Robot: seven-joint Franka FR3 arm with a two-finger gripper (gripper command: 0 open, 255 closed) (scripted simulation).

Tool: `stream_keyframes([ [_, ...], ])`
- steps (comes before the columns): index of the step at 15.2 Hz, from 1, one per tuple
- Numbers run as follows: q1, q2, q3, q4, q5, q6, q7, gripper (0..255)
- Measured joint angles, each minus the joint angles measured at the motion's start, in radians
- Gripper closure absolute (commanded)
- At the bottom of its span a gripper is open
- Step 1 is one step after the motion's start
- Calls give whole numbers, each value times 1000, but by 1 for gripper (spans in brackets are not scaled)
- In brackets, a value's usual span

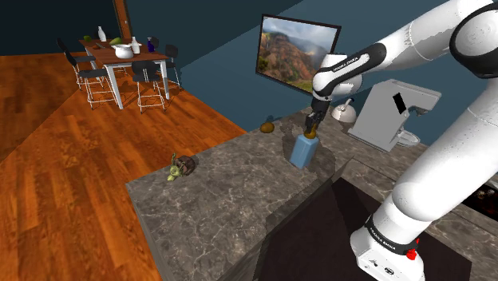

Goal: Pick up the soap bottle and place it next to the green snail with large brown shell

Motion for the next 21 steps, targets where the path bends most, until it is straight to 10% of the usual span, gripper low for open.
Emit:
stream_keyframes([
  [21,0,-134,19,164,-31,-294,25,255],
])
